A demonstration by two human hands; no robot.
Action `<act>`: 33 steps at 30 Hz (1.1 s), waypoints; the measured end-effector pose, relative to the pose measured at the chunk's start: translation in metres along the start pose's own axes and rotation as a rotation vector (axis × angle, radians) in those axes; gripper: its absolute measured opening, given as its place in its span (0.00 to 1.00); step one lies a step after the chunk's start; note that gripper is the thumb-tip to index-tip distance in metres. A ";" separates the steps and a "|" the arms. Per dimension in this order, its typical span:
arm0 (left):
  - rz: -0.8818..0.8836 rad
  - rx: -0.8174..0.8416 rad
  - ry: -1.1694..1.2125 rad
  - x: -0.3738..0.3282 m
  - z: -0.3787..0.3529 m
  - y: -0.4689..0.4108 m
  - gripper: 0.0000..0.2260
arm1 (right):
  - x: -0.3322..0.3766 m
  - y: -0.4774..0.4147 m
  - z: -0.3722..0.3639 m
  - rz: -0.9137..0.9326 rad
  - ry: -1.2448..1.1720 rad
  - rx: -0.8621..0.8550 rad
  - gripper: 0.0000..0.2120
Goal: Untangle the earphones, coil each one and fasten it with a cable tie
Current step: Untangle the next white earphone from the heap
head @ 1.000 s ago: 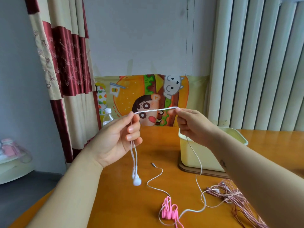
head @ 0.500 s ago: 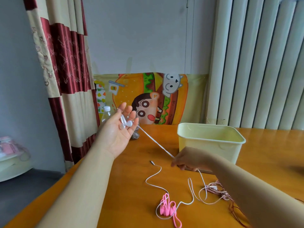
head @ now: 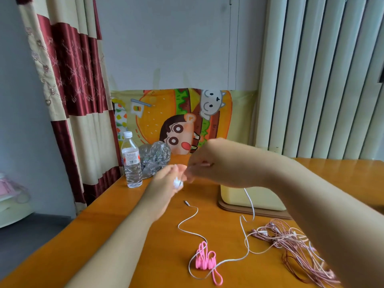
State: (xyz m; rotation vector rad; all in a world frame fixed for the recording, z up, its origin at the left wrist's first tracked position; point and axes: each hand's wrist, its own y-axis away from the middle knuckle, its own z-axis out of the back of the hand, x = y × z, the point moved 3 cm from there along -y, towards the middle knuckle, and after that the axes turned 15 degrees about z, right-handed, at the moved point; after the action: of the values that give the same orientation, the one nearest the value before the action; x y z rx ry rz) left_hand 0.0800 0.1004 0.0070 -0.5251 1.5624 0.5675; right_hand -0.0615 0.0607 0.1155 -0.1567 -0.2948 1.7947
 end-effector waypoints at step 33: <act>0.024 0.162 0.642 -0.024 -0.005 0.015 0.10 | -0.012 0.019 -0.059 -0.214 -0.134 0.280 0.17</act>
State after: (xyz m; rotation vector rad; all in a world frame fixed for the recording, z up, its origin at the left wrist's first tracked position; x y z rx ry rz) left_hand 0.0683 0.1091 0.0315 -0.5977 2.2035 0.2926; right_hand -0.0610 0.0518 0.0526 0.1884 -0.1461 1.6165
